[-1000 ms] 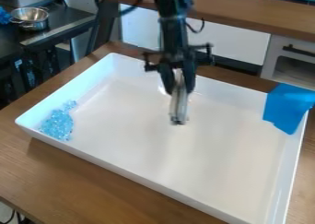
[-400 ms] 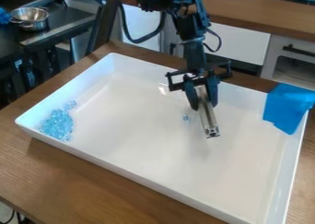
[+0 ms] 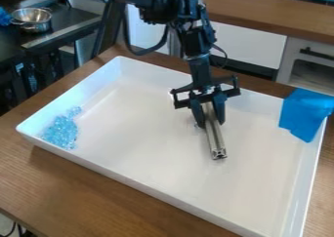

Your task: Sweep into pile

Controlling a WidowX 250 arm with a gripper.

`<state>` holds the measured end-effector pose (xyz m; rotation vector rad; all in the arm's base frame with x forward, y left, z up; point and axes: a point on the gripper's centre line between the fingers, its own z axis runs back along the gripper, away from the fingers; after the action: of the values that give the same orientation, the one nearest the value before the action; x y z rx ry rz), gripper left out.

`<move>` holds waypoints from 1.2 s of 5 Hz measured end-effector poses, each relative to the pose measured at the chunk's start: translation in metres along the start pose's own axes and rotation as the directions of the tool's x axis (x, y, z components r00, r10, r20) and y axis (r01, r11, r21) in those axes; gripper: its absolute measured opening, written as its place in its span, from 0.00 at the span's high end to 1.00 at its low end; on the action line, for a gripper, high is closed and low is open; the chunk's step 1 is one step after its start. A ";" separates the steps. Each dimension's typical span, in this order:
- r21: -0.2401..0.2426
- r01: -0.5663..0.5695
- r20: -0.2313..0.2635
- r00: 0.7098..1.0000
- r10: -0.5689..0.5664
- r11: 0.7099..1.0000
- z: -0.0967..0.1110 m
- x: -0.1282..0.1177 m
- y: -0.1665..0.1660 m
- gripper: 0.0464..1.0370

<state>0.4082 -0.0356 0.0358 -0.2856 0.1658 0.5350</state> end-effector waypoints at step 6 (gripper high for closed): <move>0.108 -0.032 0.020 0.999 0.030 0.994 0.075 -0.005 0.169 0.67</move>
<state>0.3215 0.1246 0.0700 -0.1727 0.1806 0.5571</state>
